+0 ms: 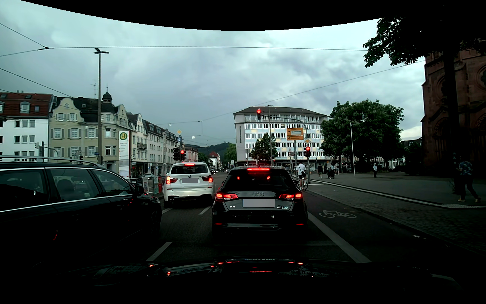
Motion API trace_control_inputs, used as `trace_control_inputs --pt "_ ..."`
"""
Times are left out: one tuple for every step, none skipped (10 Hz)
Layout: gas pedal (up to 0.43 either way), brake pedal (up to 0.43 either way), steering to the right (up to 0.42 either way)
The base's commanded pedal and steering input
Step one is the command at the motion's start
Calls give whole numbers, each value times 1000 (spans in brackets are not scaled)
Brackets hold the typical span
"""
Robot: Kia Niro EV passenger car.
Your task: Follow the waypoints while adhering to traffic rules and regulations
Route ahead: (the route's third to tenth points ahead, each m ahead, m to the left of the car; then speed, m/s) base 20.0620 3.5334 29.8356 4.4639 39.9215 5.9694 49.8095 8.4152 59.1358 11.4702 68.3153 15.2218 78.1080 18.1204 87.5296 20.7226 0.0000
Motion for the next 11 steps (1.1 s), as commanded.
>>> trace_control_inputs --pt "0 250 -3" --pt "0 244 -3" --pt "0 250 -3" --pt "0 250 -3" --pt "0 250 -3" --pt "0 244 -3" --pt "0 250 -3" --pt "0 250 -3" --pt "0 244 -3" --pt "0 250 -3" --pt "0 250 -3"
